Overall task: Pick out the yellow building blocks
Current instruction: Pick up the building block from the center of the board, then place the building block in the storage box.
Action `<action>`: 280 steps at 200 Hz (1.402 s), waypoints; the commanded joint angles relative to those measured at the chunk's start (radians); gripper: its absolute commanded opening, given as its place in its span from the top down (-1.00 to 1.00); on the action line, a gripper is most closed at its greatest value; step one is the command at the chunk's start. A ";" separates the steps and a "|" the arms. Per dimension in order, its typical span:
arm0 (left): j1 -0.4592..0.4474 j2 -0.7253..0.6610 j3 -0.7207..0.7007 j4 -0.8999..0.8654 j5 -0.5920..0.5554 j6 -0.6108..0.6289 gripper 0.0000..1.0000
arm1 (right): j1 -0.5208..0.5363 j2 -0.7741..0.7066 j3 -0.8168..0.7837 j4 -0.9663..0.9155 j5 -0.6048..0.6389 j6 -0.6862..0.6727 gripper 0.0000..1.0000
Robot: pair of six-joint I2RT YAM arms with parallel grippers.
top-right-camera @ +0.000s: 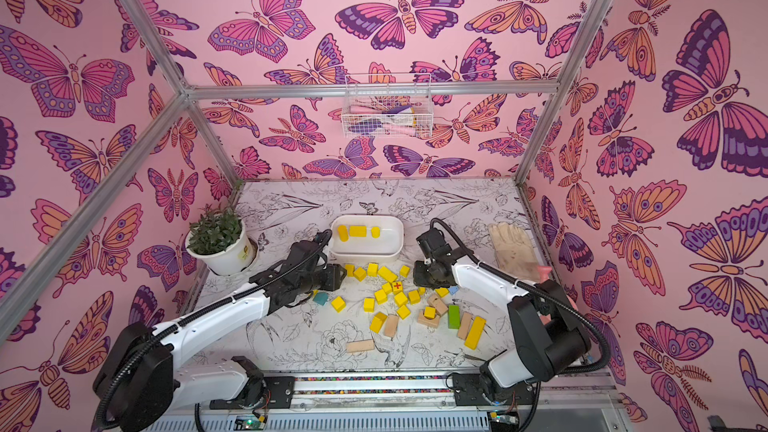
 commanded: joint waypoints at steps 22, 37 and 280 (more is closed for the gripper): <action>0.017 -0.033 -0.031 0.012 0.011 -0.018 0.02 | 0.006 -0.035 0.094 -0.089 0.013 -0.036 1.00; 0.021 -0.033 -0.033 0.012 0.013 -0.020 0.02 | 0.008 -0.027 0.138 -0.109 0.004 -0.042 1.00; 0.088 -0.071 -0.083 0.061 0.091 -0.036 0.00 | 0.086 0.565 0.831 -0.207 0.028 -0.082 1.00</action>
